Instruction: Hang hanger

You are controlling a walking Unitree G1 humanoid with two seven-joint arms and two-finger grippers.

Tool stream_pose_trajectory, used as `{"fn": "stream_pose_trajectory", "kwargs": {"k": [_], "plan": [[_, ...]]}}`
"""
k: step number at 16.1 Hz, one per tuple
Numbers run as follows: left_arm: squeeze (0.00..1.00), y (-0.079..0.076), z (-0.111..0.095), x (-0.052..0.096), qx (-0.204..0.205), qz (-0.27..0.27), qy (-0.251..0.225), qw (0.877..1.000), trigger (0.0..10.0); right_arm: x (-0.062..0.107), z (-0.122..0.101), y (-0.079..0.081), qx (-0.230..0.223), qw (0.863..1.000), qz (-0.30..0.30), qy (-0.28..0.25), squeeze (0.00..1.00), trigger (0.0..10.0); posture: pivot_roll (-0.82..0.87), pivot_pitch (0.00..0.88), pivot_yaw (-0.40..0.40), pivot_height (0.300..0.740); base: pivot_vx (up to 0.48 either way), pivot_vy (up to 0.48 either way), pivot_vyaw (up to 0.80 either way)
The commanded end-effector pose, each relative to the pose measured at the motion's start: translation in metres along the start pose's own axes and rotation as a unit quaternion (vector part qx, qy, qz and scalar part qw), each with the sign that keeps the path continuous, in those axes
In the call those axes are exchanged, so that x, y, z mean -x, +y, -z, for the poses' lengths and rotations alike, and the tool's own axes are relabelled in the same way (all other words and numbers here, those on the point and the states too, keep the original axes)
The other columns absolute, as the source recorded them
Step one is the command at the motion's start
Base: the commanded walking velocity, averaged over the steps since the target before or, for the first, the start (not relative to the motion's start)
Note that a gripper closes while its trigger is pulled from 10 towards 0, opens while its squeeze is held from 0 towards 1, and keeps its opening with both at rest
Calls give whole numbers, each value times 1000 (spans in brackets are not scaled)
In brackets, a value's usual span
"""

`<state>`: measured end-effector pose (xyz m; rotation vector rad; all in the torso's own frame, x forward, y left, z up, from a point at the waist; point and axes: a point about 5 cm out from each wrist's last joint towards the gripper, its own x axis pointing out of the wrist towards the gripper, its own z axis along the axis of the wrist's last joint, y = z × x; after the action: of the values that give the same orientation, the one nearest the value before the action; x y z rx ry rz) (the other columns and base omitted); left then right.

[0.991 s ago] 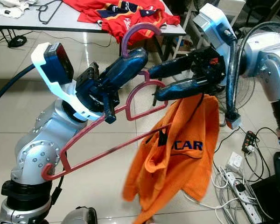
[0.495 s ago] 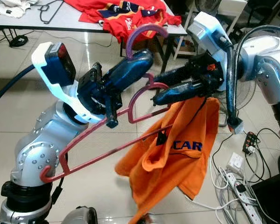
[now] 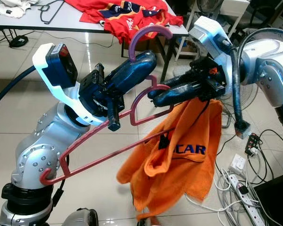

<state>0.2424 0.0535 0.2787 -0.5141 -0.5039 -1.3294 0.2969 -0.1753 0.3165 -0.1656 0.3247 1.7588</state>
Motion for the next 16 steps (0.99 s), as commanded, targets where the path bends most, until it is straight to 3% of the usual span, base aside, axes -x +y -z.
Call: {"fn": "stream_pose_trajectory", "kwargs": {"k": [1,7,8,9,16], "plan": [[0,-10,-5,-6,-5,30,-21,999,0,4,-5,4,8,1000,1,4,0,0,-130,69,-106,740,0,0,0],[0,-6,-5,-3,-23,10,-16,1000,0,7,-2,8,6,1000,7,9,0,0,-133,72,-95,740,0,0,0],[0,-5,-5,-3,-27,4,-20,999,10000,7,0,8,7,1000,11,17,0,0,-133,72,-95,740,0,0,0],[1000,-1,-8,-4,-28,-2,-22,999,10000,8,3,8,10,999,18,30,0,0,-134,72,-95,740,0,0,0],[1000,14,-29,4,-50,-9,-12,999,10000,19,24,7,9,996,65,68,0,0,-121,74,-78,740,0,0,0]]}}
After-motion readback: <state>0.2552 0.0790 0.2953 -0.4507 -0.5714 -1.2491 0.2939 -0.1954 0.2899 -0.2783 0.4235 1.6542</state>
